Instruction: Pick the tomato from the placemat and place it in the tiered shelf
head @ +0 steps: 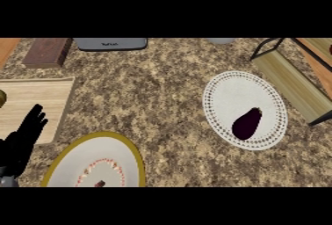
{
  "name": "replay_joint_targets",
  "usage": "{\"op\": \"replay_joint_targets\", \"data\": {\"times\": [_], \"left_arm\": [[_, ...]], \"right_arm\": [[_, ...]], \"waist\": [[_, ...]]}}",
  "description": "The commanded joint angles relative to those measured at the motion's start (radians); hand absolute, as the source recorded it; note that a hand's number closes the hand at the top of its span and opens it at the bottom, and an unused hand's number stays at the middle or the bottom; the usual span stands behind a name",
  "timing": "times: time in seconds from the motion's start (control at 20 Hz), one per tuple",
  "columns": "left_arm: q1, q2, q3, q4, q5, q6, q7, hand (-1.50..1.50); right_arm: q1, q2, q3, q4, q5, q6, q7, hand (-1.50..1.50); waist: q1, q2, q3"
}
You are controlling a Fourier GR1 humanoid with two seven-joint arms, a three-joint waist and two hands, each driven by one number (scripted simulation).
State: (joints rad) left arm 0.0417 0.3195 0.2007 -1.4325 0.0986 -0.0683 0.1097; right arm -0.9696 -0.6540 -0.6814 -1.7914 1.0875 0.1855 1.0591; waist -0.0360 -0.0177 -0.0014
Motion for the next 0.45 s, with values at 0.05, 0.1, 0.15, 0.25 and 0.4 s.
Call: {"op": "replay_joint_targets", "data": {"times": [0.05, 0.1, 0.15, 0.25, 0.4], "left_arm": [[0.050, 0.001, 0.022, 0.008, 0.008, -0.007, -0.028, 0.00], [0.030, 0.014, 0.017, -0.010, 0.006, -0.007, 0.009, 0.00], [0.042, 0.022, 0.025, -0.002, -0.005, -0.001, -0.003, 0.00], [0.057, 0.011, 0.032, -0.012, 0.013, -0.004, -0.002, 0.00], [0.050, 0.004, 0.029, -0.004, -0.003, 0.015, -0.001, 0.00]], "right_arm": [[-0.002, -0.072, -0.066, -0.231, -0.051, 0.318, 0.182, -1.50], [0.012, -0.062, -0.085, -0.253, -0.066, 0.359, 0.191, -1.50], [0.016, -0.075, -0.101, -0.277, -0.084, 0.406, 0.182, -1.50], [0.007, -0.066, -0.126, -0.351, -0.112, 0.471, 0.192, -1.50], [-0.005, -0.124, -0.209, -0.392, -0.159, 0.567, 0.161, -1.50]], "waist": [[-0.029, -0.016, -0.002], [-0.029, -0.013, 0.000], [-0.039, -0.018, -0.001], [-0.048, -0.028, -0.002], [-0.065, -0.028, -0.002]]}}
